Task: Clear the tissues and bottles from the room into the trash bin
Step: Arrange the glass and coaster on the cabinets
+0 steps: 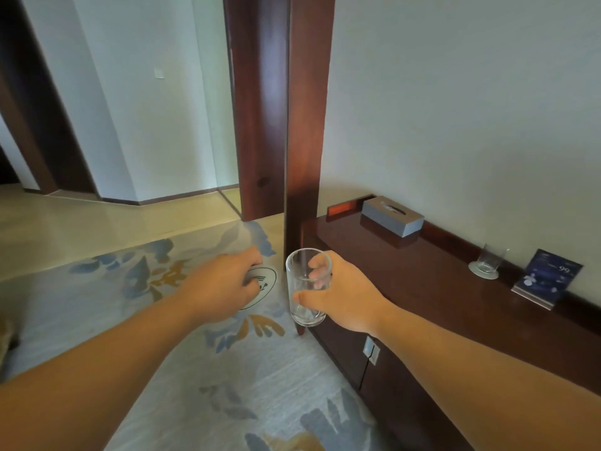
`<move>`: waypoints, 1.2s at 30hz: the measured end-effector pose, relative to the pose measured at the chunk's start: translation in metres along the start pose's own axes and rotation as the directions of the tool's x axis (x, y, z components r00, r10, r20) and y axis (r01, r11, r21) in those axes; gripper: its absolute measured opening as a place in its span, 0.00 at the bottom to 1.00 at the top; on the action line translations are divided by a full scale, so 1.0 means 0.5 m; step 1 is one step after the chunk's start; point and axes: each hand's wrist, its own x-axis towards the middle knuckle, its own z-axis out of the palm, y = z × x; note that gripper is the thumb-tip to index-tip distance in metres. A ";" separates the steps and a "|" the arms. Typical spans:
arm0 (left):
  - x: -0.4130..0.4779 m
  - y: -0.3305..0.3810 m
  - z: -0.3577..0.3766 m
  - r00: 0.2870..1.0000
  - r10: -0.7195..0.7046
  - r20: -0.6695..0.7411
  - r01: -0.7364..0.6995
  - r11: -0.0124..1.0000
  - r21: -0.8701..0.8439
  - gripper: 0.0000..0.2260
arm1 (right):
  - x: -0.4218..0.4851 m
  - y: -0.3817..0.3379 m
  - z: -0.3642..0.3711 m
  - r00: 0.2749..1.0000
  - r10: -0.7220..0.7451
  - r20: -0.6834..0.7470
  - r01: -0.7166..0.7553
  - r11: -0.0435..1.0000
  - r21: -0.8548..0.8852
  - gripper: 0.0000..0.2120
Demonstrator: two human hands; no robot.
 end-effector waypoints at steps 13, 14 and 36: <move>0.383 -0.004 0.110 0.977 0.207 0.057 -0.205 0.977 -0.053 0.03 | 0.229 0.176 -0.116 0.971 0.160 -0.175 -0.175 0.982 -0.076 0.28; 0.418 -0.005 0.114 0.970 0.237 0.057 -0.234 0.971 -0.060 0.03 | 0.247 0.183 -0.125 0.964 0.180 -0.197 -0.197 0.978 -0.071 0.28; 0.892 0.182 0.289 0.803 0.577 0.151 -0.565 0.817 -0.116 0.06 | 0.411 0.432 -0.359 0.791 0.449 -0.415 -0.472 0.880 0.053 0.30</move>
